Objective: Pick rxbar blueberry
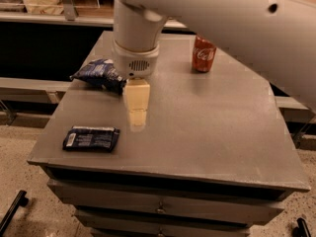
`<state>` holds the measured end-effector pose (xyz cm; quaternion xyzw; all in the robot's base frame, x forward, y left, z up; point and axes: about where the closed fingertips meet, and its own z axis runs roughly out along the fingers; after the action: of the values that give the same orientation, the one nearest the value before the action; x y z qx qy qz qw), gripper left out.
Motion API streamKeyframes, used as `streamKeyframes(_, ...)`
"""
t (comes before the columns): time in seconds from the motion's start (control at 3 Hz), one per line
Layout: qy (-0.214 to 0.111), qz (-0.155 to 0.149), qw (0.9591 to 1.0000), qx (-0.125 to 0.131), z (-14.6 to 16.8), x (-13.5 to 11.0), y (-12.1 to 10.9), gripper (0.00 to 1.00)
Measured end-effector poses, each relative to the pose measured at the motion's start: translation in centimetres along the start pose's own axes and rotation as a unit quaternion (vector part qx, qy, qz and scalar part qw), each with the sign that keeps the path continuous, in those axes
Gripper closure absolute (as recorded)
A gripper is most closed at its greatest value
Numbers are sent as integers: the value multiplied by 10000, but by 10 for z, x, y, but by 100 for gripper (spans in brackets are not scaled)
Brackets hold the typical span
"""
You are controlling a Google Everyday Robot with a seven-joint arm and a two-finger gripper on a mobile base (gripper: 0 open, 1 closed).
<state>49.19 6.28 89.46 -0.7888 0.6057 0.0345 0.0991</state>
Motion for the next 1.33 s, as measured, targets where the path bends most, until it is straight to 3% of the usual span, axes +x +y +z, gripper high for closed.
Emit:
streamKeyframes(0.33, 56, -37, 10000, 24, 4, -8, -4, 0)
streamKeyframes(0.67, -124, 128, 9997, -195, 13, -16, -5, 0)
streamKeyframes(1.0, -171, 439, 9985, -264, 19, -31, -4, 0)
streamKeyframes(1.33, 107, 773, 9966, -280, 25, -45, 3, 0)
